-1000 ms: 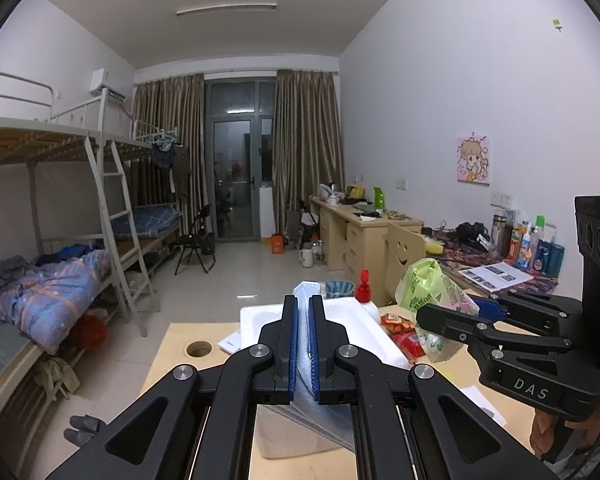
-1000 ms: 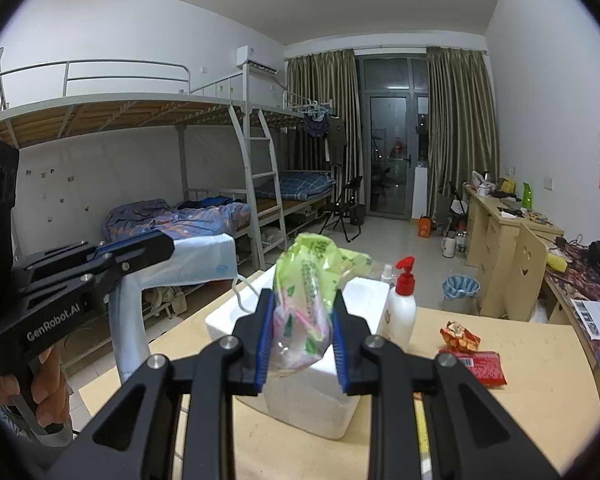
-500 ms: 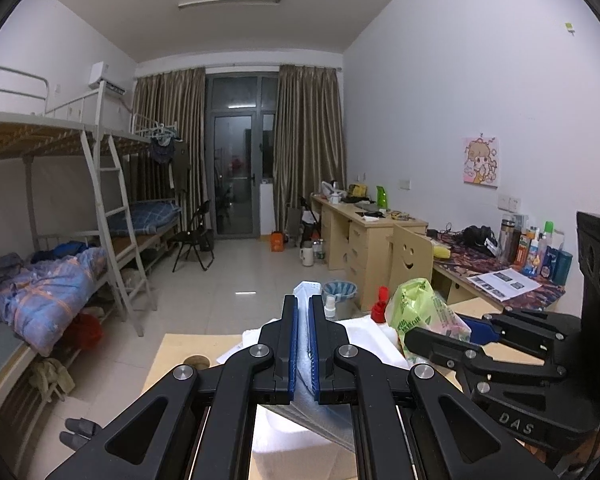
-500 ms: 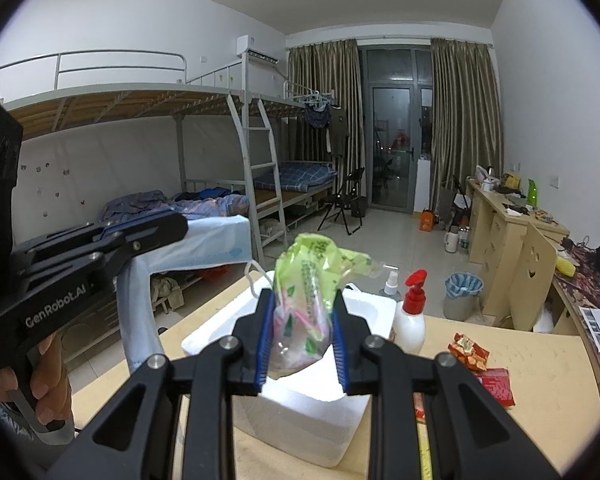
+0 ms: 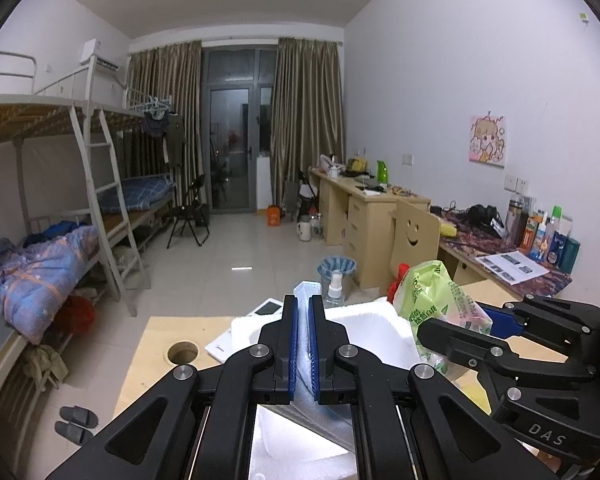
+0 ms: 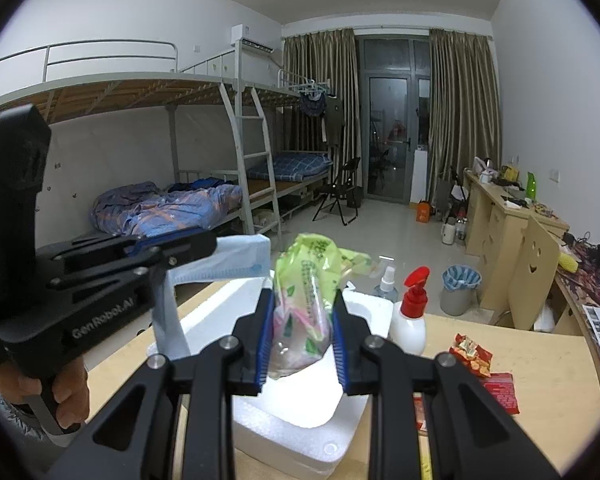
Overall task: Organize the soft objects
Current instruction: 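Carry the mask and snack bag with both tools over the white foam box, then open the left tool to drop the mask in the box while the right tool drops the bag, then withdraw both tools from the foam box back over the table, then move both tools toward the grey sock on the white cloth, then close the right tool on the grey sock while the left tool closes on the yellow foam net, then lift the sock with the right tool while the left tool lifts the yellow net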
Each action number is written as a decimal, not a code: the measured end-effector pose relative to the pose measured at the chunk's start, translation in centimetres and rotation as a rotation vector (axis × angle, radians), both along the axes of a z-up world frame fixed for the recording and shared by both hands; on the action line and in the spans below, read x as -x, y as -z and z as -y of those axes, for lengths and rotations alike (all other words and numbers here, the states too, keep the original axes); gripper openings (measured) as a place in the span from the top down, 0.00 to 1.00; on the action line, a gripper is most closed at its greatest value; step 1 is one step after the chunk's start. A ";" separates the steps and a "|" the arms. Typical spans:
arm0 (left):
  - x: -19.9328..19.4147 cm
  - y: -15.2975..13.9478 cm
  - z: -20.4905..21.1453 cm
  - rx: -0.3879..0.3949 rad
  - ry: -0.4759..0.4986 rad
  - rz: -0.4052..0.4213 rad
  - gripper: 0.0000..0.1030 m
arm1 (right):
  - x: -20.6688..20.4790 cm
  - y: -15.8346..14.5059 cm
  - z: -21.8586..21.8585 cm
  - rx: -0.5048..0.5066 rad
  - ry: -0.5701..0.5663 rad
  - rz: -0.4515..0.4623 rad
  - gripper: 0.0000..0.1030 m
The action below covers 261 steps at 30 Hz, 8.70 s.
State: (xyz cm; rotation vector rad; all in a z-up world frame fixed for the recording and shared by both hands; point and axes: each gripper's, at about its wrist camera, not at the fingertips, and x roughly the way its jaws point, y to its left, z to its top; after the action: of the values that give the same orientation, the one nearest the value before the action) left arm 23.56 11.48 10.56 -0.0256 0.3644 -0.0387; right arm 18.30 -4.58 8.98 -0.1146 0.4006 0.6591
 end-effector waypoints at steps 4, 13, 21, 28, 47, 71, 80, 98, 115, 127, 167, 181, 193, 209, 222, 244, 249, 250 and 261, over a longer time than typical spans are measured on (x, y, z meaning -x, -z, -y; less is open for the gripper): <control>-1.3 0.8 0.1 -0.005 0.004 -0.022 0.95 | -0.3 0.2 -0.3 0.005 -0.008 -0.010 0.70; -3.2 2.5 0.1 -0.010 0.008 -0.059 0.89 | -1.7 0.3 -0.5 0.011 0.002 -0.036 0.70; -3.5 3.0 -0.9 -0.012 -0.035 -0.054 0.09 | -1.8 0.2 -0.6 0.016 0.007 -0.034 0.70; -1.9 2.3 -2.4 -0.018 -0.099 0.005 0.06 | -2.1 0.4 -1.4 0.025 0.000 -0.045 0.70; 0.0 1.9 -4.6 -0.027 -0.165 0.039 0.06 | -3.4 1.4 -2.6 0.052 -0.036 -0.076 0.47; 3.8 0.5 -2.9 -0.008 -0.160 0.048 0.05 | 0.2 -0.5 0.7 -0.011 0.010 -0.014 0.22; 6.7 0.0 -0.1 0.016 -0.115 0.066 0.05 | 3.4 -1.5 4.5 -0.070 0.096 0.052 0.02; 13.6 0.1 5.8 0.035 -0.044 0.109 0.00 | 8.9 -1.4 9.4 -0.081 0.174 0.135 0.00; 17.8 1.8 9.7 -0.001 0.048 0.135 0.00 | 13.9 0.8 12.4 -0.085 0.267 0.172 0.00; 18.2 4.0 11.5 -0.005 0.048 0.131 0.00 | 14.7 2.4 14.9 -0.099 0.328 0.154 0.00; 11.8 10.7 13.9 0.014 0.162 -0.072 0.00 | 9.4 6.9 17.0 -0.025 0.410 -0.024 0.00; 8.4 13.2 15.6 -0.018 0.218 -0.152 0.00 | 6.6 8.8 18.4 -0.008 0.413 -0.093 0.00; 3.8 14.5 17.3 -0.013 0.261 -0.233 0.01 | 4.8 11.2 20.1 0.014 0.412 -0.175 0.00; -0.7 16.6 19.2 -0.034 0.282 -0.349 0.25 | 3.9 13.4 20.8 0.046 0.329 -0.234 0.00; -3.2 18.6 19.1 -0.045 0.284 -0.449 0.51 | 2.8 14.7 17.9 0.109 0.174 -0.283 0.01; -3.4 19.2 18.5 -0.021 0.320 -0.479 0.89 | 1.6 16.9 14.8 0.185 0.071 -0.381 0.47; -3.2 18.7 18.3 -0.005 0.321 -0.454 0.89 | 1.7 17.0 14.7 0.199 0.082 -0.378 0.57; -3.0 18.6 18.4 -0.001 0.327 -0.447 0.89 | 1.6 17.0 14.9 0.193 0.094 -0.380 0.60; -2.2 17.5 18.3 0.007 0.338 -0.382 0.89 | 1.3 16.0 16.8 0.119 0.161 -0.375 0.83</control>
State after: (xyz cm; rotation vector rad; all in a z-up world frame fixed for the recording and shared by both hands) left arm 25.73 -6.85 -6.90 0.0227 0.7474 -0.3727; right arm 17.03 -21.42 -7.01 -0.0702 0.8027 0.4965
